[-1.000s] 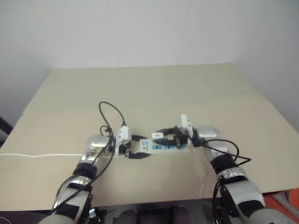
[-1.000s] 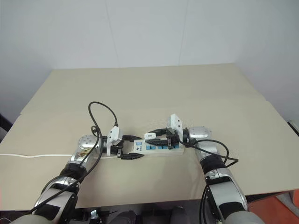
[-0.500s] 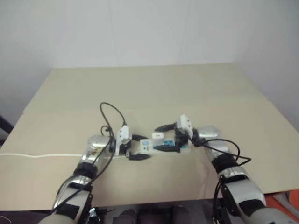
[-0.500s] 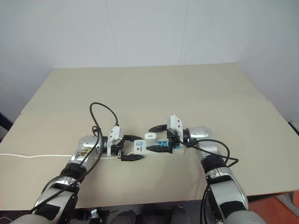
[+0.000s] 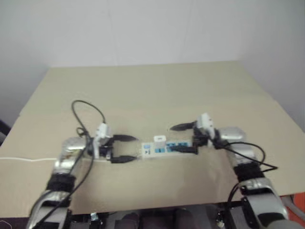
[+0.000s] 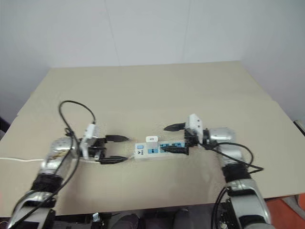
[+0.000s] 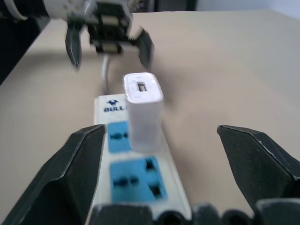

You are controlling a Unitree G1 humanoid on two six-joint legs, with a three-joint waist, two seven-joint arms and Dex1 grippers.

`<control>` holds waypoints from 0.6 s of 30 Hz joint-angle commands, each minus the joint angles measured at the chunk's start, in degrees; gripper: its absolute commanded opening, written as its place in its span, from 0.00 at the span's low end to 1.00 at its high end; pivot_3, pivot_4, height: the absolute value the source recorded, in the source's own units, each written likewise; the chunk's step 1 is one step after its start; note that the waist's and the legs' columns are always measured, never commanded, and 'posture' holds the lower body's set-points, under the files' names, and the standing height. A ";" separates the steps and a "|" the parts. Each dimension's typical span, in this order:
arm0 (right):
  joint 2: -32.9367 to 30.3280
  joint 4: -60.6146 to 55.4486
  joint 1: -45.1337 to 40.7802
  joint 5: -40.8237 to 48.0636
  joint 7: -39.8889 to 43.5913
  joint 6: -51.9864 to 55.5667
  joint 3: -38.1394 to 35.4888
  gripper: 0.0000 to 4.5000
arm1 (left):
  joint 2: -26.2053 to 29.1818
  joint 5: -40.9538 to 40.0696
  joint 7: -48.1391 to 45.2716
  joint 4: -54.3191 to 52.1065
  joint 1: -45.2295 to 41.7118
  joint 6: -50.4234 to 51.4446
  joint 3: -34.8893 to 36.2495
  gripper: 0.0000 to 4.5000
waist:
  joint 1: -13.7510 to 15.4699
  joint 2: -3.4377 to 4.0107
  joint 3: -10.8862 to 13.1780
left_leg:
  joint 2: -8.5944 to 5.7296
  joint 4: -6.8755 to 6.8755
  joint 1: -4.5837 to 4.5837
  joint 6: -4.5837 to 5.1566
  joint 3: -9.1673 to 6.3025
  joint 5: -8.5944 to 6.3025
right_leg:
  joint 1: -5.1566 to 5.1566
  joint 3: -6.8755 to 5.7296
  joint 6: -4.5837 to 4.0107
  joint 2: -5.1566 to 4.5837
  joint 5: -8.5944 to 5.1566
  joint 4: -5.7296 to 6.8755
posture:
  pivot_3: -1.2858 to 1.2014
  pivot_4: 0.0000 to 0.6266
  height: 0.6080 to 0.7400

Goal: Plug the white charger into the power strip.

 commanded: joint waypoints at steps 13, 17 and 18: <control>-28.56 -23.15 27.00 7.35 -2.13 15.39 -23.60 1.00 | 10.74 -2.85 1.36 -6.14 8.47 1.96 7.28 0.99 | 0.47 0.01 0.20 | 0.11 0.00 0.46 0.45 0.13 -0.26 | 0.43 0.00 -0.14 -0.01 -0.14 -0.19 | 0.52 0.24 1.00; -29.60 -25.86 29.63 7.25 -3.30 16.46 -25.15 1.00 | 9.78 -2.46 1.54 -5.57 6.72 2.00 5.99 0.99 | 0.53 -0.03 0.22 | 0.14 0.00 0.53 0.45 0.16 -0.26 | 0.48 0.00 -0.13 -0.01 -0.16 -0.17 | 0.52 0.24 1.00; -29.57 -26.27 30.03 7.35 -3.49 16.41 -25.47 1.00 | 9.59 -2.34 1.57 -5.39 6.32 1.95 5.75 0.99 | 0.57 -0.04 0.23 | 0.12 0.00 0.52 0.46 0.16 -0.26 | 0.48 -0.01 -0.13 -0.02 -0.16 -0.17 | 0.52 0.24 1.00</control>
